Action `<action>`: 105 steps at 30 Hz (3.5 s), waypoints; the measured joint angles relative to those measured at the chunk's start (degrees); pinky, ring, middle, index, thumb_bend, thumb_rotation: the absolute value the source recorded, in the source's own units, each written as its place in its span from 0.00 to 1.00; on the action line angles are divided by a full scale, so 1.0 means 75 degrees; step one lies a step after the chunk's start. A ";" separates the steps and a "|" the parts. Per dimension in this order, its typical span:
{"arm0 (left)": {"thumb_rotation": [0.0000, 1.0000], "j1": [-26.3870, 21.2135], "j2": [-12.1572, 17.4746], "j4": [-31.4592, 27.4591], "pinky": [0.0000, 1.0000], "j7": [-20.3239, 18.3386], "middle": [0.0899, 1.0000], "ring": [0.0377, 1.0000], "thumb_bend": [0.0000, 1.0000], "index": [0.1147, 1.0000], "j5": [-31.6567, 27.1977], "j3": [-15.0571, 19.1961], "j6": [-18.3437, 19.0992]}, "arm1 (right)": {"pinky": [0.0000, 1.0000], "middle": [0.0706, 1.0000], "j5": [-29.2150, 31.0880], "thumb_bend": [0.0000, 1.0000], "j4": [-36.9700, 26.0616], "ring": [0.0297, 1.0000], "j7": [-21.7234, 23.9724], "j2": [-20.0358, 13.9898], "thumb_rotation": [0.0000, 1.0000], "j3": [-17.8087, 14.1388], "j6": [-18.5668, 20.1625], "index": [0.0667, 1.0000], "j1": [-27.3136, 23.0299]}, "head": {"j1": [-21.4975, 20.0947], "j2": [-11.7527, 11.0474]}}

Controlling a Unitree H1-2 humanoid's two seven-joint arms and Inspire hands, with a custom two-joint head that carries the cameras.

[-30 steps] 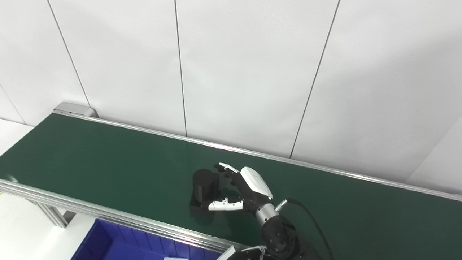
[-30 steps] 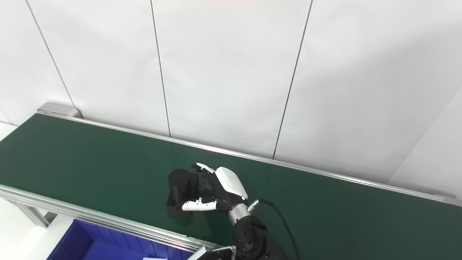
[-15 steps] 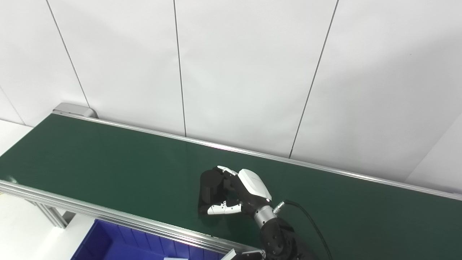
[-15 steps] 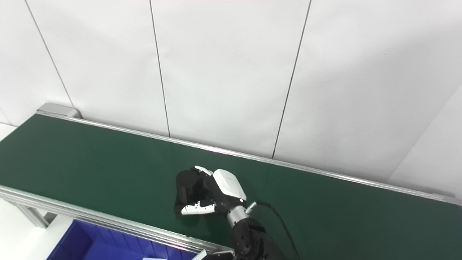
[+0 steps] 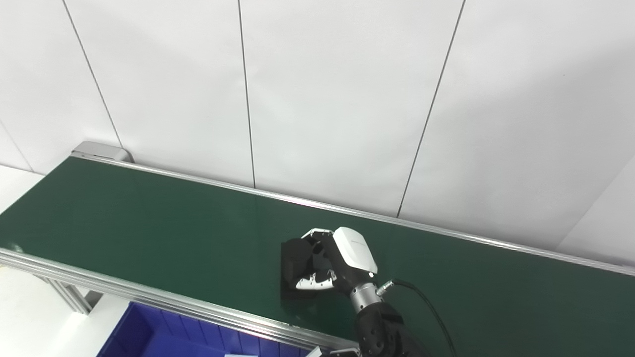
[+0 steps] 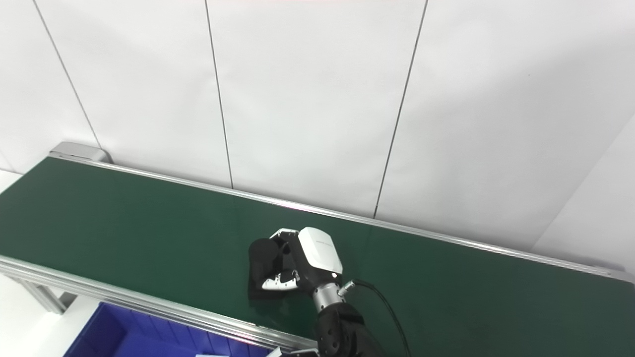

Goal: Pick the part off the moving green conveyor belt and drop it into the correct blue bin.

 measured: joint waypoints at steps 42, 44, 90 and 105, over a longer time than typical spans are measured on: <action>0.44 -0.0179 0.0160 0.0022 0.83 -0.0137 0.69 0.79 1.00 0.59 -0.0416 0.0078 -0.0227 | 0.40 0.43 0.1053 0.53 -0.3634 0.45 0.0946 -0.0639 0.00 -0.1349 0.0099 0.46 0.1284 | -0.0703 0.0129; 0.43 -0.0175 0.0184 0.0020 0.83 -0.0151 0.69 0.79 1.00 0.59 -0.0474 0.0088 -0.0228 | 0.39 0.44 0.1117 0.53 -0.3940 0.46 0.1054 -0.0630 0.00 -0.1434 0.0178 0.46 0.1415 | -0.0855 0.0187; 0.42 -0.0061 0.0993 -0.1124 0.79 -0.0716 0.70 0.75 1.00 0.62 -0.1655 0.0884 0.0449 | 0.42 0.42 0.2396 0.53 -1.0268 0.45 0.1575 -0.0327 0.00 -0.3348 0.1862 0.47 0.4879 | -0.3762 0.1559; 0.43 -0.0037 0.1254 -0.1204 0.78 -0.0898 0.70 0.74 1.00 0.62 -0.1987 0.1181 0.0521 | 0.39 0.43 0.2564 0.53 -1.0517 0.44 0.1337 -0.0251 0.00 -0.3709 0.1858 0.46 0.6878 | -0.4371 0.1910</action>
